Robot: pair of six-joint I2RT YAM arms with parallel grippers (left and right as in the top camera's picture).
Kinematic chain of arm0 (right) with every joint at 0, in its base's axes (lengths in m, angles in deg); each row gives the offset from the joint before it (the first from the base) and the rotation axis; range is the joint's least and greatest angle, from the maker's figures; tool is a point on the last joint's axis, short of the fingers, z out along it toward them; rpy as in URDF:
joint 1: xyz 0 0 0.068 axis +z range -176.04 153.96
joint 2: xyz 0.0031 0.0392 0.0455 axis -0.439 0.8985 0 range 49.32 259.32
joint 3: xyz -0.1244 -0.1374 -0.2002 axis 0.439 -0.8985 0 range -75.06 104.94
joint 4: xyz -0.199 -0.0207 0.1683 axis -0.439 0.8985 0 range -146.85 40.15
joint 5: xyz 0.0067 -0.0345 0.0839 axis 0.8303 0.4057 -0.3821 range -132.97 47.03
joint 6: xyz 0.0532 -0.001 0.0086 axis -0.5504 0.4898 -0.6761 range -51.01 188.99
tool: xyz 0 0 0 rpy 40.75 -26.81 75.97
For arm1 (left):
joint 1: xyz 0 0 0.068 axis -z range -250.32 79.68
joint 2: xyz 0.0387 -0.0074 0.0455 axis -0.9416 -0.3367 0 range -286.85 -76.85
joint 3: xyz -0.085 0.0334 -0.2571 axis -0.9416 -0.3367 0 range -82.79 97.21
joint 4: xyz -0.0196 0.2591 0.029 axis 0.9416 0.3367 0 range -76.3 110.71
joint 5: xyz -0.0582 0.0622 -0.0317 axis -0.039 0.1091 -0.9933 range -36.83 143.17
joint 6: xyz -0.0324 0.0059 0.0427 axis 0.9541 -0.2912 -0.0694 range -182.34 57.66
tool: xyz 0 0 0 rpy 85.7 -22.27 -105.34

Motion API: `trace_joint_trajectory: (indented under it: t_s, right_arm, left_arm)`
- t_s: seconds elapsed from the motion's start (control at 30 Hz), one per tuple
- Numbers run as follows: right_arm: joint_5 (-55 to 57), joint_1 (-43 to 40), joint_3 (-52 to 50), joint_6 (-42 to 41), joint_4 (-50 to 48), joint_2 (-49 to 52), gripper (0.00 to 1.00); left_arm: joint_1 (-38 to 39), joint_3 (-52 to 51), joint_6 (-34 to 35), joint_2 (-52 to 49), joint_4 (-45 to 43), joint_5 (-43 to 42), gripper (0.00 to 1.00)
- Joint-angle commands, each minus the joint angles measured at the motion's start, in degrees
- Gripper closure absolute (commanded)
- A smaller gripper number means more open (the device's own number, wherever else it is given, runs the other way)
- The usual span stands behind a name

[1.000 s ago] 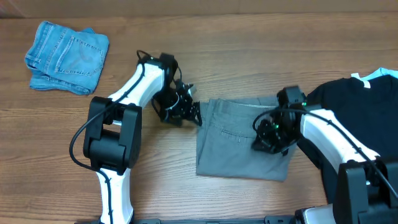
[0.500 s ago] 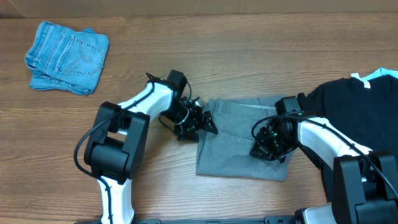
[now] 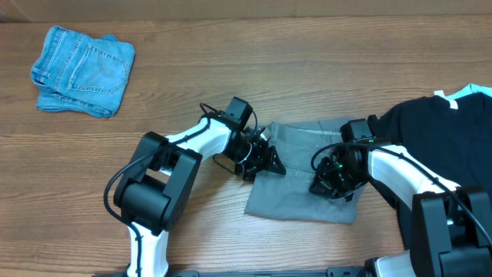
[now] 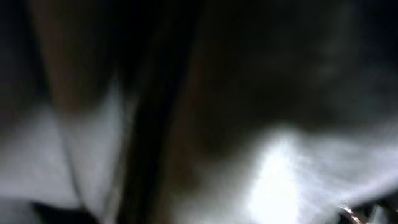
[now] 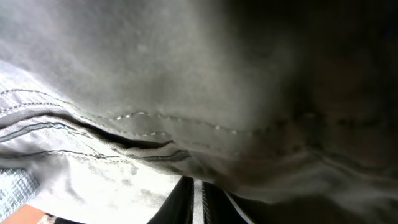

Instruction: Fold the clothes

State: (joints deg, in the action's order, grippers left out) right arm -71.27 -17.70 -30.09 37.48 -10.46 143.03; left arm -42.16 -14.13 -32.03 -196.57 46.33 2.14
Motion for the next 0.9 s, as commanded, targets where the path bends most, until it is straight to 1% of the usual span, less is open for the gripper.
trace_joint_trajectory:
  t_s: [0.0, 0.03, 0.07, 0.13, 0.2, 0.23, 0.3, 0.37, 0.43, 0.53, 0.57, 0.63, 0.67, 0.7, 0.77, 0.83, 0.87]
  right_arm:
    - [-0.55, 0.28, -0.66, -0.24, -0.22, 0.28, 0.91]
    - [-0.52, 0.28, -0.66, -0.24, -0.09, 0.28, 0.91]
    - [-0.52, 0.28, -0.66, -0.22, -0.04, 0.28, 0.92]
    - [-0.52, 0.28, -0.66, -0.22, -0.02, 0.28, 0.93]
    - [-0.52, 0.28, -0.66, -0.22, -0.02, 0.28, 0.94]
    - [-0.52, 0.28, -0.66, -0.22, -0.02, 0.28, 0.94]
    - [-0.52, 0.28, -0.66, -0.22, 0.0, 0.28, 0.94]
    - [-0.52, 0.28, -0.66, -0.22, -0.02, 0.28, 0.94]
    - [-0.52, 0.28, -0.66, -0.22, -0.02, 0.28, 0.94]
    - [-0.52, 0.28, -0.66, -0.22, 0.02, 0.28, 0.94]
    - [-0.5, 0.28, -0.66, -0.22, 0.09, 0.28, 0.94]
    - [-0.5, 0.28, -0.66, -0.22, 0.13, 0.28, 0.94]
    - [-0.5, 0.28, -0.66, -0.22, 0.15, 0.28, 0.94]
    - [-0.5, 0.28, -0.66, -0.22, 0.15, 0.28, 0.94]
    - [-0.5, 0.28, -0.66, -0.2, 0.15, 0.28, 0.94]
    - [-0.5, 0.28, -0.66, -0.2, 0.15, 0.28, 0.94]
    - [-0.5, 0.28, -0.66, -0.2, 0.15, 0.28, 0.94]
  left_arm:
    - [0.79, -2.03, -0.31, -4.66, -2.05, 10.71, 0.64]
    - [0.79, -2.03, -0.42, -4.68, -2.08, 10.71, 0.71]
    - [0.79, -2.03, -0.63, -4.68, -2.27, 10.73, 0.73]
    - [0.79, -2.03, -1.6, -4.66, -2.97, 10.54, 0.75]
    - [0.79, -2.03, -1.55, -4.68, -3.13, 10.43, 0.75]
    - [0.79, -2.03, -1.51, -4.66, -3.23, 10.43, 0.7]
    - [0.76, -2.03, -0.26, -4.68, -4.13, 9.07, 0.48]
    - [0.83, -2.03, -0.83, -4.68, -5.97, 7.98, 0.37]
    - [1.38, -2.03, -2.62, -4.68, -7.93, 7.74, 0.29]
    - [2.71, -2.03, -3.52, -4.68, -9.46, 8.85, 0.28]
    - [3.1, -2.03, -3.52, -4.68, -9.6, 9.94, 0.3]
    - [4.24, -2.03, -3.52, -4.68, -10.62, 11.15, 0.41]
    - [4.55, -2.03, -3.52, -4.68, -10.88, 11.15, 0.5]
    - [4.79, -2.03, -3.52, -4.68, -11.04, 11.19, 0.55]
    - [4.87, -2.03, -3.52, -4.66, -11.28, 11.17, 0.61]
    - [4.87, -2.03, -3.5, -4.68, -11.56, 11.04, 0.79]
    - [4.87, -2.03, -3.5, -4.68, -11.78, 10.84, 0.92]
